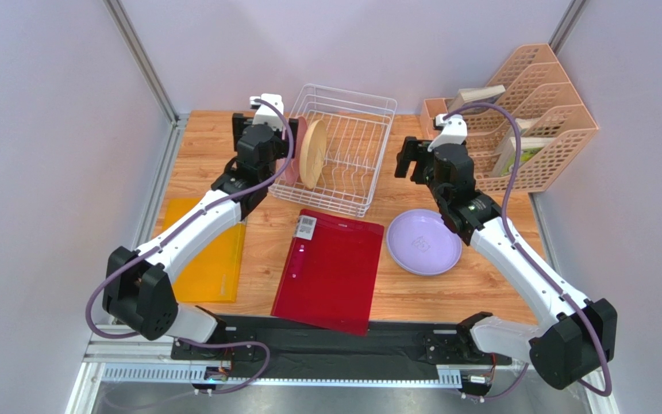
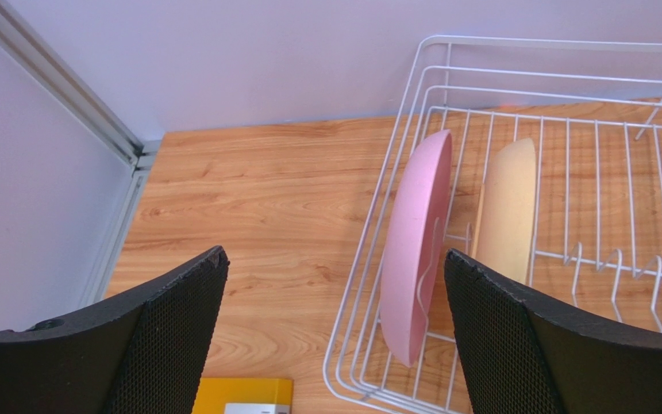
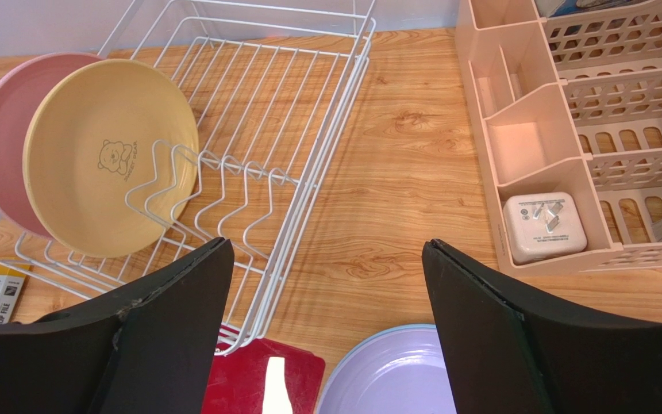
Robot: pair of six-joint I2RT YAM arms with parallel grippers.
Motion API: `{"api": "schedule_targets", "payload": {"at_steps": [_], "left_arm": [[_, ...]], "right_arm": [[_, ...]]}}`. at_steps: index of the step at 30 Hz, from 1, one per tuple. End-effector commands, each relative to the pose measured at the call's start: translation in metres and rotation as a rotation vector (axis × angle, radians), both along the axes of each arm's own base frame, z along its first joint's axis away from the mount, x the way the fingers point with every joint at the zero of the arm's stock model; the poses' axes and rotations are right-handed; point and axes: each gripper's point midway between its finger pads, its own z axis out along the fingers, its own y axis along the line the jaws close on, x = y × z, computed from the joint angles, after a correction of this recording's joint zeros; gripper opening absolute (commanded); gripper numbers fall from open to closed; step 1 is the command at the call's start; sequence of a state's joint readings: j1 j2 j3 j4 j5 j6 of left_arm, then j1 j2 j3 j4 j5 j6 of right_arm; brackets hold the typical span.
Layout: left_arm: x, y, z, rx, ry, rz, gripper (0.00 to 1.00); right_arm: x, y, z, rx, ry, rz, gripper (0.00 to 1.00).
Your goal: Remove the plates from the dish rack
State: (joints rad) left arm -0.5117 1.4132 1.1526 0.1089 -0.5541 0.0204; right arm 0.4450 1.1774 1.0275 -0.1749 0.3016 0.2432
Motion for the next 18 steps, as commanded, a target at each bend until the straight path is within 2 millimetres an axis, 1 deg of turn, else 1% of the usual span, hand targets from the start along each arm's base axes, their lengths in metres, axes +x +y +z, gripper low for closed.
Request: {"api": "schedule_targets", "payload": {"at_steps": [1, 7, 9, 10, 12, 13, 18], "left_arm": [[0.008, 0.003, -0.002, -0.019, -0.009, -0.001, 1.0], [0.021, 0.014, -0.013, 0.043, -0.021, 0.048, 1.0], [0.026, 0.016, -0.017, 0.066, -0.021, 0.06, 0.99], [0.031, 0.015, -0.021, 0.078, -0.011, 0.061, 0.99], [0.036, 0.013, -0.024, 0.086, 0.003, 0.06, 0.98], [0.039, 0.011, -0.031, 0.094, 0.018, 0.055, 0.98], [0.044, 0.003, -0.038, 0.057, 0.032, 0.039, 0.98]], "right_arm": [[0.001, 0.006, 0.002, -0.022, -0.025, 0.038, 0.86], [-0.001, 0.008, -0.005, -0.028, 0.0, 0.049, 0.86], [-0.002, 0.007, -0.004, -0.029, 0.003, 0.046, 0.86], [-0.003, 0.006, -0.005, -0.033, 0.01, 0.048, 0.86], [-0.004, 0.005, -0.01, -0.034, 0.023, 0.042, 0.86], [-0.005, 0.004, -0.011, -0.033, 0.023, 0.04, 0.86], [-0.009, 0.0, -0.019, -0.04, 0.04, 0.029, 0.86]]}}
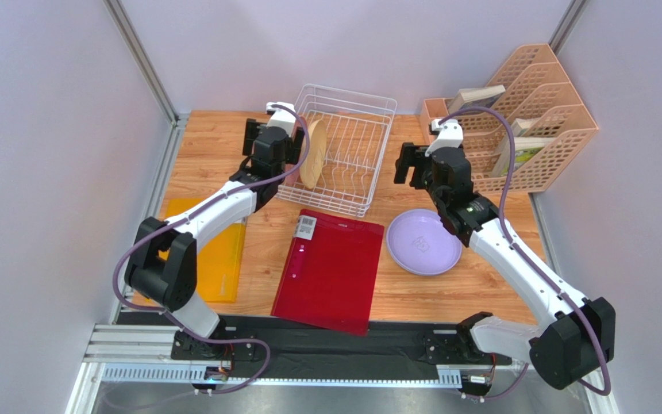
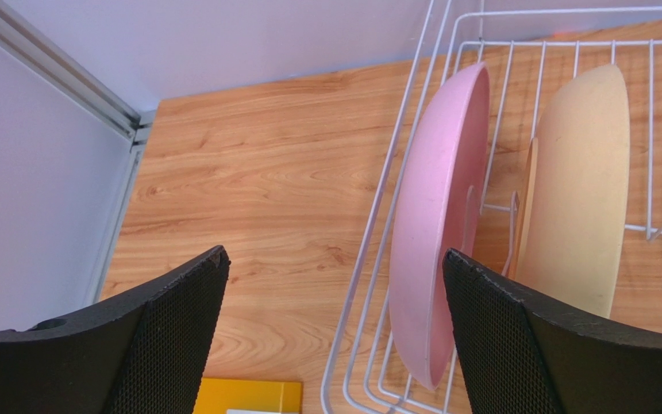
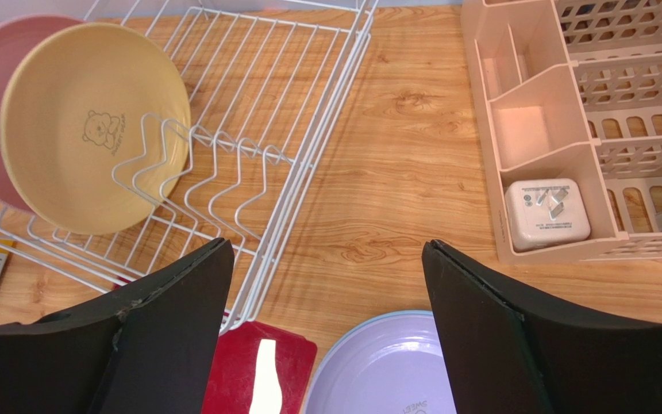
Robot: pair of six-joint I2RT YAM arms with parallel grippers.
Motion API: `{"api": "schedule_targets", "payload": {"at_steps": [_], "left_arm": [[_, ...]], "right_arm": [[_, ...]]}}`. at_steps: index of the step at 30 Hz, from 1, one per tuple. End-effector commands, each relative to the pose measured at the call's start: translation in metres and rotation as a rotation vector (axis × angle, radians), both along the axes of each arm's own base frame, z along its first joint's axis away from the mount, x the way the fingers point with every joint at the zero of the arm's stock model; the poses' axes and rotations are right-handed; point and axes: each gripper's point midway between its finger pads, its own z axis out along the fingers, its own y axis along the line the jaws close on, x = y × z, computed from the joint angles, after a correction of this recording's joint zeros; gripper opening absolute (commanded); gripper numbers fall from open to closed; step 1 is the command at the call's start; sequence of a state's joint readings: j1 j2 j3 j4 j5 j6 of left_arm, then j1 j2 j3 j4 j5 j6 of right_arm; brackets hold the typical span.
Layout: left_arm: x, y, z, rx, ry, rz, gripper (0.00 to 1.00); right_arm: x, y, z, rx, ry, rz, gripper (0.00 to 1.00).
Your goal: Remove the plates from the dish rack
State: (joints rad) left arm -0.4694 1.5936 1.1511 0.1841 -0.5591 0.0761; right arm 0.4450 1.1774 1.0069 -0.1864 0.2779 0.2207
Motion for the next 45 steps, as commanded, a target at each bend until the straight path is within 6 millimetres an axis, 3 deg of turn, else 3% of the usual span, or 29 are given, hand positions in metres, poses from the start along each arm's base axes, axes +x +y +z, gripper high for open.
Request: {"api": "schedule_targets", "payload": {"at_steps": [1, 8, 20, 34, 45], "left_arm": [[0.01, -0.004, 0.026, -0.049, -0.065, 0.002, 0.98], [0.005, 0.001, 0.027, -0.054, -0.061, 0.024, 0.98], [-0.006, 0.0, 0.05, -0.104, -0.097, -0.004, 0.98], [-0.006, 0.003, 0.057, -0.067, -0.129, -0.011, 0.99], [-0.013, -0.043, 0.07, -0.153, -0.169, -0.276, 0.93]], "right_arm": [[-0.005, -0.002, -0.007, -0.011, 0.014, -0.002, 0.86], [-0.006, 0.0, -0.017, -0.01, 0.037, 0.002, 0.86], [0.004, 0.008, -0.012, 0.009, 0.029, 0.014, 0.86], [0.002, 0.005, -0.015, 0.014, 0.032, 0.002, 0.86], [0.002, 0.004, -0.019, 0.012, 0.039, -0.013, 0.86]]}}
